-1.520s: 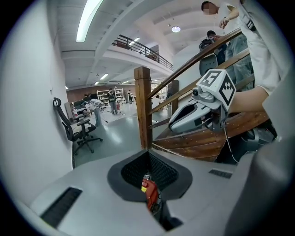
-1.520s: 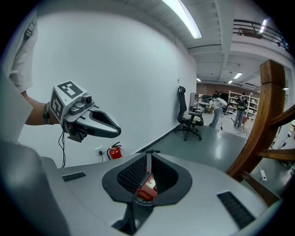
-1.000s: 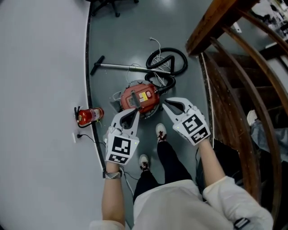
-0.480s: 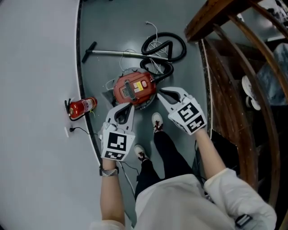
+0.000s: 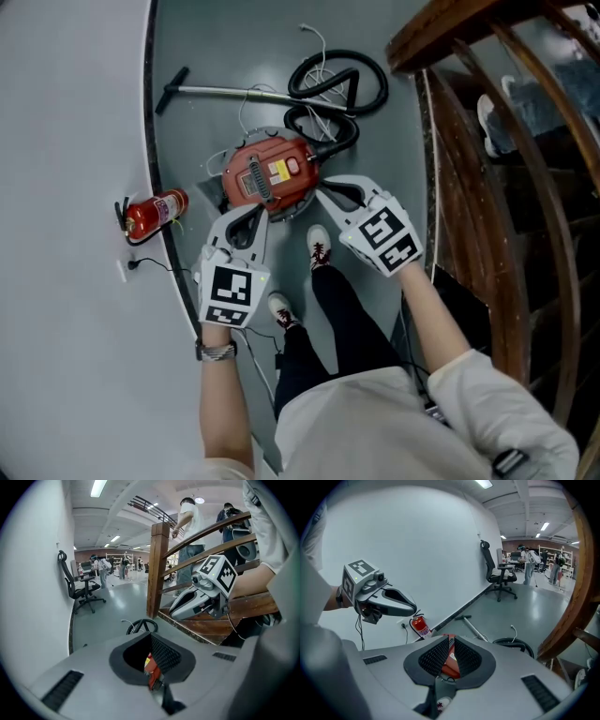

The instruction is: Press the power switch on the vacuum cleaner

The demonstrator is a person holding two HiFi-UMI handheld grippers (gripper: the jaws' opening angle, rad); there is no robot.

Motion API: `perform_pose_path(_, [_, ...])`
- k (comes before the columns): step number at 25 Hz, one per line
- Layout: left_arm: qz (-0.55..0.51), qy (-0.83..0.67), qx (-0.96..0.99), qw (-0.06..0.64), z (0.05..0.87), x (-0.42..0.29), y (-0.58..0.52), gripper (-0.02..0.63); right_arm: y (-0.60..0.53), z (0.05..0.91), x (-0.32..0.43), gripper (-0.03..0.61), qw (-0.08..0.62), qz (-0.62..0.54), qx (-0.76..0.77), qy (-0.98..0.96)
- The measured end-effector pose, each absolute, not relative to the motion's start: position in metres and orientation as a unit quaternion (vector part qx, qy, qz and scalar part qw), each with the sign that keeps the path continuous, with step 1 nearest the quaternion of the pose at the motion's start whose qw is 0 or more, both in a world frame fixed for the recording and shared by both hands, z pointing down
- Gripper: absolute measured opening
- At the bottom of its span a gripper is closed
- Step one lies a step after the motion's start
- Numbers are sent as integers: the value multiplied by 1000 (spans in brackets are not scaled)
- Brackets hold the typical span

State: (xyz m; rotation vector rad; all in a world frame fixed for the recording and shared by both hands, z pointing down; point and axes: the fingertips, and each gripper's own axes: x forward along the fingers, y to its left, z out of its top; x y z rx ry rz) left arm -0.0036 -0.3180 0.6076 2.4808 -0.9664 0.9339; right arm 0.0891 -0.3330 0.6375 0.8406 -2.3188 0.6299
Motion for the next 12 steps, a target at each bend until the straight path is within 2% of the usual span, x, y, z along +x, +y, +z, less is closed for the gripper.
perform_pose_path(7, [335,-330,867,168,635,-1,-321,-2,-341,669,91,40,302,247,314,-866])
perform_pose_path(12, [336,-327,866,171,648,-1,-320,-2,-350,691,94,115,308,256,312,-861])
